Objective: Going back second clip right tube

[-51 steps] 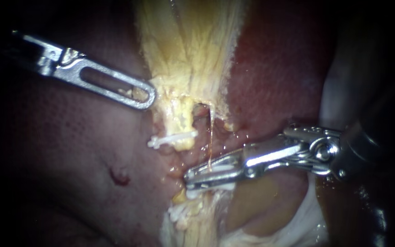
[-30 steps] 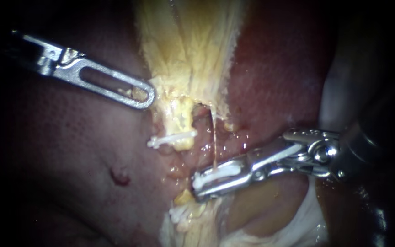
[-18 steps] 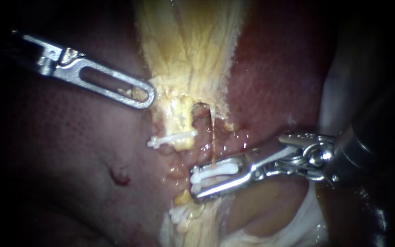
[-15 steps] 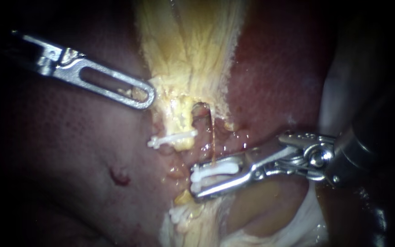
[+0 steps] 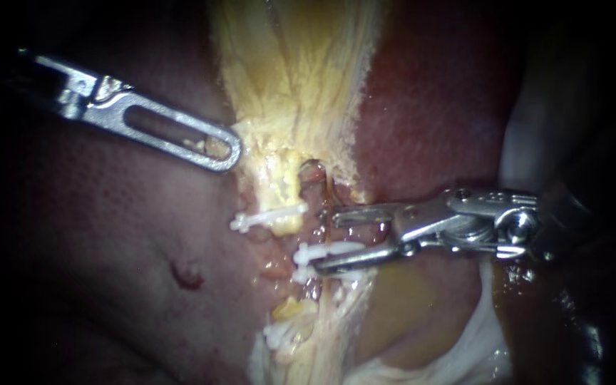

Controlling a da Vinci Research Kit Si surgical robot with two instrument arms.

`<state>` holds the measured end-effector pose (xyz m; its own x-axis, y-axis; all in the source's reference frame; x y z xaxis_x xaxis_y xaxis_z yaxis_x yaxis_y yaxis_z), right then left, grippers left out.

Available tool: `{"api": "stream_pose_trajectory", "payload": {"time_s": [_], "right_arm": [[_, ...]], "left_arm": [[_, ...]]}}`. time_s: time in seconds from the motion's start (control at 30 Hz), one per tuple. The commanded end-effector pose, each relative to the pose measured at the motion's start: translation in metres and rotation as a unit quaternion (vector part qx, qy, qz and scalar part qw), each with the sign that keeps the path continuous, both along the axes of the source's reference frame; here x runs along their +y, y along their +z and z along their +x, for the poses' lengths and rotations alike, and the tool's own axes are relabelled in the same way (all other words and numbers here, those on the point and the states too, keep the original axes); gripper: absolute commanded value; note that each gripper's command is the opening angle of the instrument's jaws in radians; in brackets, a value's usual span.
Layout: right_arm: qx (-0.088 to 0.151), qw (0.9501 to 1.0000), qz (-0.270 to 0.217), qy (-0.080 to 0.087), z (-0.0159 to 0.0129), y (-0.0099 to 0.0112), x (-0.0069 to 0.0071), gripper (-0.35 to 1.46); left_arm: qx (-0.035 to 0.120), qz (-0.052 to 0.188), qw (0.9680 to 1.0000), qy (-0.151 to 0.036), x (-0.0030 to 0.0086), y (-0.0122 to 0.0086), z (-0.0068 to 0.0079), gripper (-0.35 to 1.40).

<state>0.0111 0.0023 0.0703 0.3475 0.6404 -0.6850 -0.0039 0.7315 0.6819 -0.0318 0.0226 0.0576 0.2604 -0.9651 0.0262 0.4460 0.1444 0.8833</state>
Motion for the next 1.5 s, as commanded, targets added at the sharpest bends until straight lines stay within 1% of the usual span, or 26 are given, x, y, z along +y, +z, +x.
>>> {"api": "stream_pose_trajectory", "payload": {"time_s": [0.03, 0.1, 0.17, 0.23, 0.37, 0.47, 0.6, 0.7, 0.73, 0.87, 1.07, 1.17, 1.27, 1.37, 1.5], "right_arm": [[0.004, 1.0, -0.006, -0.006, -0.0002, -0.0001, 0.0001, 0.5], [0.016, 0.9994, -0.017, -0.025, -0.0007, -0.0004, 0.0, 0.5], [0.024, 0.9986, -0.032, -0.034, -0.0015, -0.0009, -0.0001, 0.5], [0.029, 0.9976, -0.051, -0.038, -0.0023, -0.0014, 0.0, 0.5], [0.034, 0.9949, -0.086, -0.04, -0.0042, -0.003, 0.0008, 0.5], [0.036, 0.9924, -0.111, -0.039, -0.0057, -0.0047, 0.0019, 0.5], [0.034, 0.9899, -0.133, -0.035, -0.0072, -0.0064, 0.003, 0.5], [0.032, 0.9881, -0.146, -0.034, -0.0083, -0.0074, 0.0036, 0.5], [0.032, 0.9883, -0.146, -0.033, -0.0085, -0.0076, 0.0038, 0.5], [0.033, 0.9872, -0.152, -0.035, -0.0092, -0.0081, 0.004, 0.5], [0.035, 0.9866, -0.155, -0.037, -0.0095, -0.0084, 0.0037, 0.5], [0.035, 0.9866, -0.155, -0.037, -0.0097, -0.0084, 0.0036, 0.5], [0.035, 0.9866, -0.155, -0.037, -0.0098, -0.0085, 0.0036, 0.5], [0.035, 0.9865, -0.155, -0.037, -0.0098, -0.0084, 0.0036, 0.5], [0.035, 0.9865, -0.155, -0.037, -0.0098, -0.0084, 0.0035, 0.5]], "left_arm": [[0.0, 0.0, 1.0, 0.0, 0.0, 0.0, 0.0, -0.35], [0.0, 0.0, 1.0, 0.0, 0.0, 0.0, 0.0, -0.35], [0.0, 0.0, 1.0, 0.0, -0.0001, 0.0, 0.0001, -0.35], [0.0, 0.0, 1.0, 0.0, -0.0001, 0.0, 0.0001, -0.35], [0.0, 0.0, 1.0, 0.001, -0.0001, 0.0, 0.0002, -0.35], [0.0, 0.0, 1.0, 0.001, -0.0001, 0.0, 0.0002, -0.35], [0.0, 0.0, 1.0, 0.001, -0.0001, 0.0, 0.0002, -0.35], [0.0, 0.0, 1.0, 0.001, -0.0001, 0.0001, 0.0001, -0.35], [0.0, -0.001, 1.0, 0.0, -0.0002, 0.0001, 0.0001, -0.35], [0.001, 0.001, 1.0, -0.002, -0.0003, 0.0003, -0.0002, -0.35], [0.002, -0.013, 0.9999, 0.002, -0.001, 0.0015, -0.0016, -0.35], [0.003, -0.025, 0.9997, 0.004, -0.0015, 0.0026, -0.0025, -0.35], [0.0, -0.027, 0.9996, 0.009, -0.0019, 0.0037, -0.0034, -0.35], [-0.001, -0.031, 0.9995, 0.012, -0.0021, 0.0045, -0.0042, -0.35], [-0.003, -0.036, 0.9992, 0.017, -0.0019, 0.005, -0.0052, -0.35]]}}
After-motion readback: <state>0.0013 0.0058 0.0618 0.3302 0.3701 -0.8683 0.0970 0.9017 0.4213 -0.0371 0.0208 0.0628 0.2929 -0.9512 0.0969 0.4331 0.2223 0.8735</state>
